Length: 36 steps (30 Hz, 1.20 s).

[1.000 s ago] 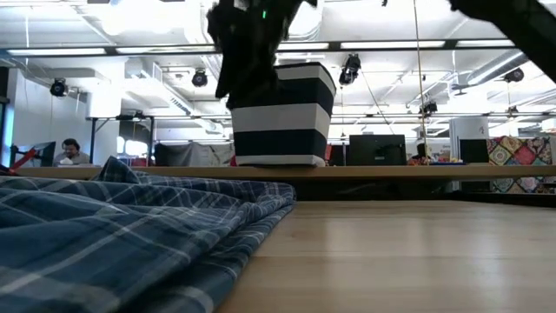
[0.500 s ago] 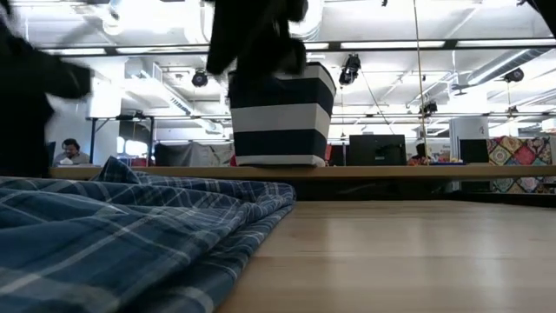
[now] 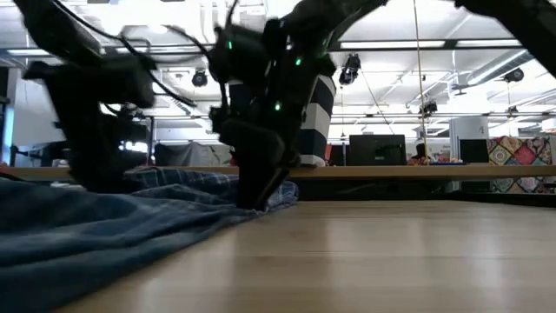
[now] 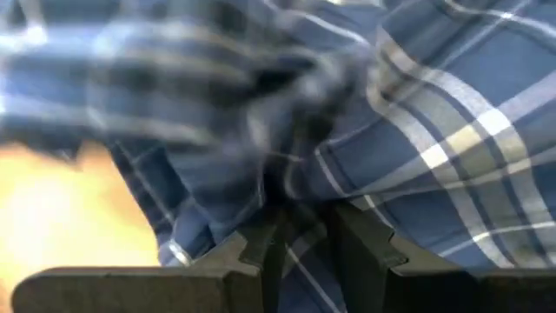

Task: Fold Laundry from Bin
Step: Fold the blue patterned pants

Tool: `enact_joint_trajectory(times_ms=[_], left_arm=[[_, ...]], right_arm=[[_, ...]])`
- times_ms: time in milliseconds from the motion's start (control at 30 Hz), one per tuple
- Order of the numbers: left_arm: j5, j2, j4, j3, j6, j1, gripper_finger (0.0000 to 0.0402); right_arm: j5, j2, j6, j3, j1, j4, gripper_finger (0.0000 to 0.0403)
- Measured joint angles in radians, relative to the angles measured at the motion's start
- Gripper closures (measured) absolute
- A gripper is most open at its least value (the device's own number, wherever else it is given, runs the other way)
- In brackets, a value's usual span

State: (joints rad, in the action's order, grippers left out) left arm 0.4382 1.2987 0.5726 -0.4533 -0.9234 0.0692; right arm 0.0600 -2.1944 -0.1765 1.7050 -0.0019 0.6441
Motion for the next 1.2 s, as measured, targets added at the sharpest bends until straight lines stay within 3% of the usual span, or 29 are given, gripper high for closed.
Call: enact_joint_trajectory(times_ms=[167,300,400,500,633,867,1033,1200], left_arm=[[-0.008,-0.038,-0.042,-0.046,0.312,0.301,0.0328],[-0.025,-0.052,-0.037,-0.105,0.502,0.498,0.035],[-0.069,-0.063,0.031,-0.166,0.569,0.601,0.0376],[-0.132,-0.11,0.14,-0.224,0.573,0.62,0.0397],[-0.268,-0.24,0.243,-0.253,0.487,0.526,0.0395],[-0.268,-0.469,0.296,-0.178,0.126,0.192,0.04],[-0.166,-0.538,0.21,-0.087,-0.139,-0.113,0.04],[-0.053,-0.528,0.184,-0.045,-0.365,-0.359,0.04]], right_arm=[[0.029,-0.003,0.158,0.057,-0.163,0.02,0.02],[0.031,-0.005,0.245,0.123,-0.251,0.027,0.02],[0.03,-0.003,0.304,0.205,-0.265,0.115,0.02],[0.026,-0.002,0.322,0.301,-0.232,0.238,0.02],[0.019,0.002,0.249,0.384,-0.127,0.311,0.02],[-0.017,0.002,-0.062,0.374,0.108,0.229,0.02],[-0.023,-0.014,-0.262,0.291,0.259,0.04,0.02],[-0.008,-0.111,-0.394,0.262,0.317,-0.033,0.02]])
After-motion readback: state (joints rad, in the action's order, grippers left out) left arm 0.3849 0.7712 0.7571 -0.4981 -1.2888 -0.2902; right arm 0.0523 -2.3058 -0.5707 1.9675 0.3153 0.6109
